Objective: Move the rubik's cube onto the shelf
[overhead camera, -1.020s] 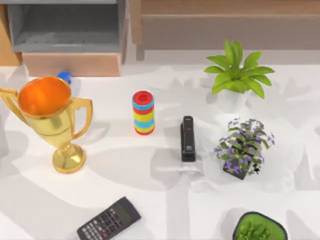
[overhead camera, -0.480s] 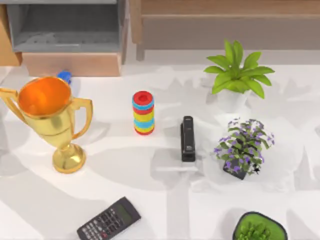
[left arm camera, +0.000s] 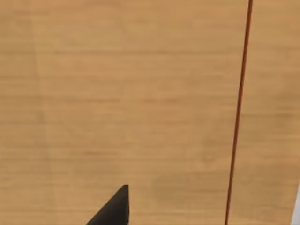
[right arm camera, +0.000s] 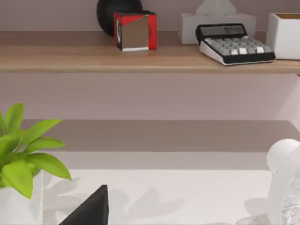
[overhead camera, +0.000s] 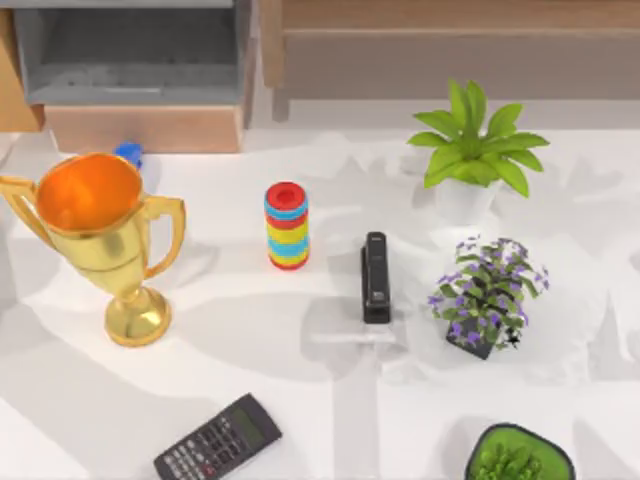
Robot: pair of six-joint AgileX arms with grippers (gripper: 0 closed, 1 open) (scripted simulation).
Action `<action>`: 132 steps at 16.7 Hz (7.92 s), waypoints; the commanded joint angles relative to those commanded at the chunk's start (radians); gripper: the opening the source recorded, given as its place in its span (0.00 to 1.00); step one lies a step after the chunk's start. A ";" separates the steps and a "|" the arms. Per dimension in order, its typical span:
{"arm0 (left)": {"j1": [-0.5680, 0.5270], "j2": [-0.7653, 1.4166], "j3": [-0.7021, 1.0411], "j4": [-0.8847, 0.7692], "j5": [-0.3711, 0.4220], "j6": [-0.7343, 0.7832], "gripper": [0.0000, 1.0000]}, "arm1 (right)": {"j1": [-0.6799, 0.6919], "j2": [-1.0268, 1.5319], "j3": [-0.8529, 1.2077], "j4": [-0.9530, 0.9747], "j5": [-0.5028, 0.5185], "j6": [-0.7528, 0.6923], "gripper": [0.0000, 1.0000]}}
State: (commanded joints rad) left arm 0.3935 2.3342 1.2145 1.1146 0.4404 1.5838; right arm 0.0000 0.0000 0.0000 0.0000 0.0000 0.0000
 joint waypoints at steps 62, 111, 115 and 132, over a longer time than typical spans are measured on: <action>0.288 -0.298 -0.729 0.391 0.283 0.012 0.30 | 0.000 0.000 0.000 0.000 0.000 0.000 1.00; 0.412 -0.209 0.327 -0.902 0.015 -0.699 1.00 | 0.000 0.000 0.000 0.000 0.000 0.000 1.00; 0.282 -0.136 0.618 -1.355 -0.078 -0.855 1.00 | 0.000 0.000 0.000 0.000 0.000 0.000 1.00; -0.036 0.105 1.162 -2.442 -0.348 -1.140 1.00 | 0.000 0.000 0.000 0.000 0.000 0.000 1.00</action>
State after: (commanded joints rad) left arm 0.3573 2.4387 2.3763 -1.3278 0.0923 0.4433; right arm 0.0000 0.0000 0.0000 0.0000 0.0000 0.0000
